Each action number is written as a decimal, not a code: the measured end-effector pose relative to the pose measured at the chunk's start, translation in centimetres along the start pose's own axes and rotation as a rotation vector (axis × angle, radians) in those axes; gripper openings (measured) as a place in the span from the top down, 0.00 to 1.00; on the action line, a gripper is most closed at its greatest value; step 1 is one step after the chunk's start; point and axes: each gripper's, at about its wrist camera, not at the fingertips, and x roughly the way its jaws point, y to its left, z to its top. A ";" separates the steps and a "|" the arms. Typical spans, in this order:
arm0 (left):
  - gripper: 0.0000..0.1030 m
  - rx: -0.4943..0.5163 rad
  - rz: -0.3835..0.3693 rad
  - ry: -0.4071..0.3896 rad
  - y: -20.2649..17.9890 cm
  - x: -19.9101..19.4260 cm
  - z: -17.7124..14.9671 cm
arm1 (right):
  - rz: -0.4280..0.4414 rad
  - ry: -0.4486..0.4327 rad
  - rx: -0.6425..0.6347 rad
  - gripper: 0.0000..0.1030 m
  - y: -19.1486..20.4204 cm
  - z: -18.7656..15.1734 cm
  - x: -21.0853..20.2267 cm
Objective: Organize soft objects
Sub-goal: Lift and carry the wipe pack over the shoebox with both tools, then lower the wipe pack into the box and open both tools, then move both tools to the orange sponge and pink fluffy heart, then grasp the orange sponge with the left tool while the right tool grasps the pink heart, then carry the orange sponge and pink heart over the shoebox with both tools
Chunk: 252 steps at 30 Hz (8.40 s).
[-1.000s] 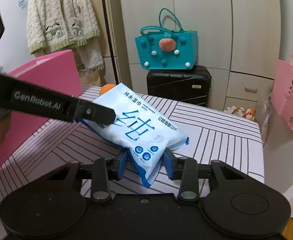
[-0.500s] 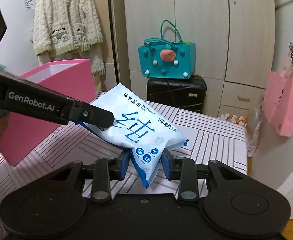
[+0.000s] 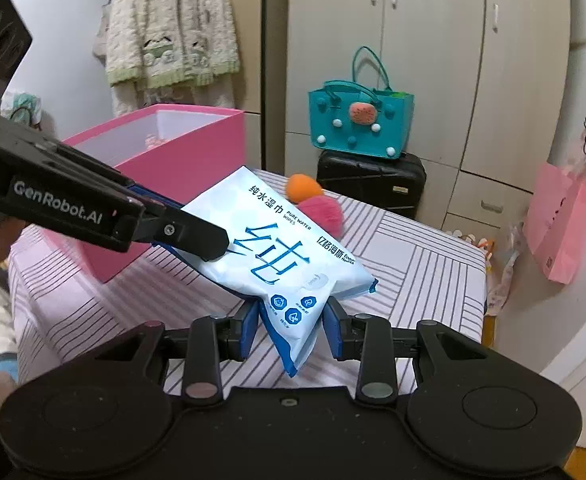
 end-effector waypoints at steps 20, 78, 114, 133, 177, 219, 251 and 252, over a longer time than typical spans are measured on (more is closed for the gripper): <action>0.67 -0.005 -0.049 -0.041 5.5 -10.7 0.6 | 0.036 -0.117 -0.132 0.60 8.1 4.3 -4.3; 0.33 0.078 0.146 0.090 18.0 -13.4 1.4 | 0.346 0.130 -0.107 0.55 13.6 15.8 4.5; 0.26 0.204 -0.011 0.083 4.0 -9.3 6.1 | 0.182 0.000 -0.066 0.45 3.1 9.3 -5.5; 0.26 0.119 0.111 0.198 4.5 5.6 12.2 | 0.124 -0.098 -0.117 0.24 -3.1 7.4 3.7; 0.58 0.002 0.196 0.453 12.1 23.2 15.1 | 0.227 0.045 -0.048 0.51 -6.8 6.5 17.7; 0.59 0.102 -0.008 0.335 8.4 -1.4 7.7 | 0.330 0.192 0.179 0.52 2.0 6.7 3.1; 0.57 -0.031 0.103 0.056 22.4 -11.0 5.3 | 0.378 0.034 -0.063 0.51 13.2 19.0 6.0; 0.57 -0.038 0.106 0.065 23.1 -10.4 5.4 | 0.381 0.048 -0.070 0.51 13.4 19.2 6.9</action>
